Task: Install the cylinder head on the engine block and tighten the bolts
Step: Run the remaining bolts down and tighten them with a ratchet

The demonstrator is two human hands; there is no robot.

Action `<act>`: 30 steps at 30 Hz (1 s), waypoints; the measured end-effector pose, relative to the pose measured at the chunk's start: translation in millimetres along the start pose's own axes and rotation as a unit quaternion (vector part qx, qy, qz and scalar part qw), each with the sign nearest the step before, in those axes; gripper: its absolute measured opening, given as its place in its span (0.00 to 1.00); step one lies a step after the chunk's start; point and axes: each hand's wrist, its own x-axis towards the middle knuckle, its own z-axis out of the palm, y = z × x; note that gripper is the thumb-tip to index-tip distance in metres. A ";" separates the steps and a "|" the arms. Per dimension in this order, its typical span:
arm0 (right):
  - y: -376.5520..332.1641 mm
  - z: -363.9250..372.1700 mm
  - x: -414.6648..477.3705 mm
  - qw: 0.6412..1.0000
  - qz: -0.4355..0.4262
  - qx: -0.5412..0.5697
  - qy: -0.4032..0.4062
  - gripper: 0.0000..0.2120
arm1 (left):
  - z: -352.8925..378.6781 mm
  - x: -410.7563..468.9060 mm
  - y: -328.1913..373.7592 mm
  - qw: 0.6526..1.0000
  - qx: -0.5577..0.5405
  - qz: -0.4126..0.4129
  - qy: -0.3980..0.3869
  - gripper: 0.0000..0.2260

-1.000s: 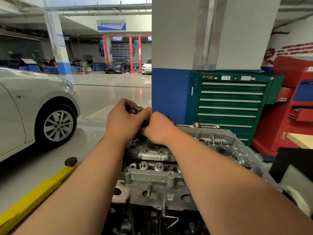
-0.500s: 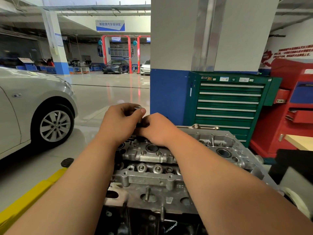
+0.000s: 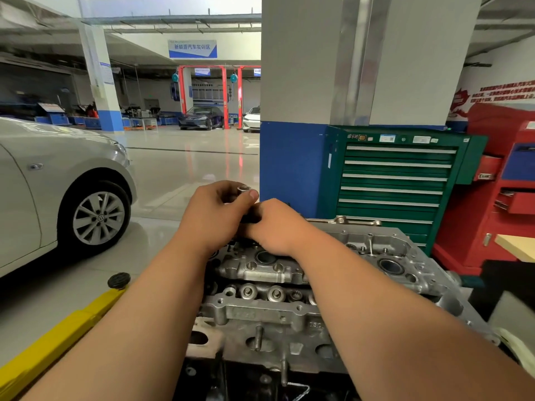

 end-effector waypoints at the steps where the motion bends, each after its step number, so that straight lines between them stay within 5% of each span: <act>1: -0.3 0.2 1.0 1.000 0.002 -0.004 0.006 0.08 | 1.4 0.3 -0.1 1.000 0.007 0.002 0.001 0.04; 7: -2.6 8.4 7.8 0.998 0.007 -0.055 0.031 0.09 | 6.1 -0.6 4.4 0.996 0.047 -0.008 0.073 0.14; 14: -1.3 0.2 1.0 1.000 -0.007 0.022 -0.004 0.09 | -3.5 0.8 3.0 1.000 -0.018 0.003 -0.003 0.03; 18: -2.7 2.3 5.6 1.000 -0.003 -0.006 0.021 0.09 | 1.5 1.6 2.5 1.000 -0.011 0.004 -0.001 0.02; 23: -4.5 7.6 5.7 0.999 0.001 -0.032 0.031 0.10 | 3.7 1.7 1.4 0.998 0.021 -0.016 0.063 0.12; 30: -0.2 -3.8 0.3 0.999 0.003 0.051 0.011 0.05 | -1.1 1.8 4.0 1.000 -0.007 -0.011 0.009 0.04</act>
